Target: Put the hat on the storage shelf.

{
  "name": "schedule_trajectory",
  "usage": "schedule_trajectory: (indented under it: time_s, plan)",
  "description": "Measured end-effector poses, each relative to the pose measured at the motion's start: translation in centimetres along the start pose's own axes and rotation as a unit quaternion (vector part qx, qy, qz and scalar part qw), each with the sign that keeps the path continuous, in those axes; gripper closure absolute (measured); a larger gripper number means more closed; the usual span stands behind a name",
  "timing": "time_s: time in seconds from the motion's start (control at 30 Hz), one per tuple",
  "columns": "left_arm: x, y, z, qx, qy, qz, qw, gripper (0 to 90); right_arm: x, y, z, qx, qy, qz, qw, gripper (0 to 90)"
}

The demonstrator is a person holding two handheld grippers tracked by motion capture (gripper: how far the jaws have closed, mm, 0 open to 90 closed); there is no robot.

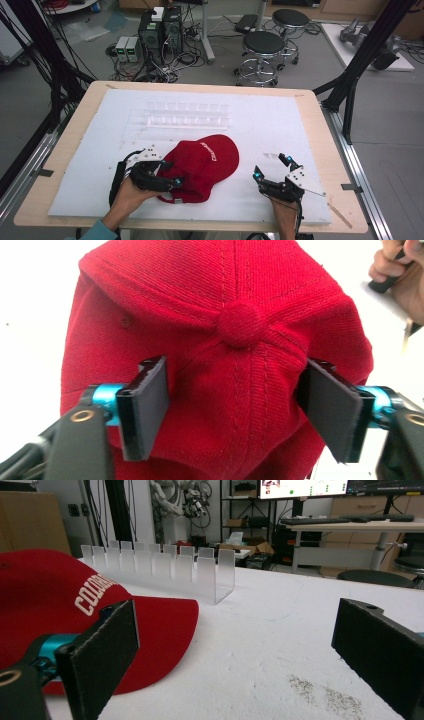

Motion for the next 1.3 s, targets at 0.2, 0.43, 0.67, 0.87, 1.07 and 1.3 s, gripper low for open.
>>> schedule_trajectory:
  time_s: [0.2,0.43,0.67,0.87,1.07,1.3]
  plan:
    - [0.1,-0.1,0.1,0.001,0.005,-0.013,0.9999,63.8,0.0,0.0,0.0,0.000,0.001,0.001,1.0000,3.8]
    - [0.1,-0.3,0.0,0.005,0.003,-0.021,0.9998,80.8,0.0,0.0,-0.1,0.002,0.000,0.004,1.0000,3.8]
    - [0.5,-0.2,-0.3,0.006,0.015,-0.011,0.9998,83.6,0.0,-0.1,0.0,0.002,-0.001,0.000,1.0000,3.8]
    - [1.8,0.0,-1.1,0.006,0.017,0.016,0.9997,84.3,0.0,-0.1,0.0,0.001,-0.003,0.001,1.0000,3.8]
    - [3.3,-0.1,-1.9,0.001,0.019,0.040,0.9990,85.0,0.0,-0.1,0.0,0.000,-0.003,-0.002,1.0000,3.6]
    - [5.0,-0.5,-3.1,-0.009,0.010,0.069,0.9975,85.0,-0.1,-0.3,0.1,0.006,-0.005,-0.007,0.9999,3.6]
Point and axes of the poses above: each handheld gripper's, and its own axes: z roughly forward along the jaws, x roughly out of its top, y roughly to its right, the point moved 9 cm from there along z, roughly forward along the jaws, and after that the axes turned 2 degrees about -y, right-handed, at the moved point
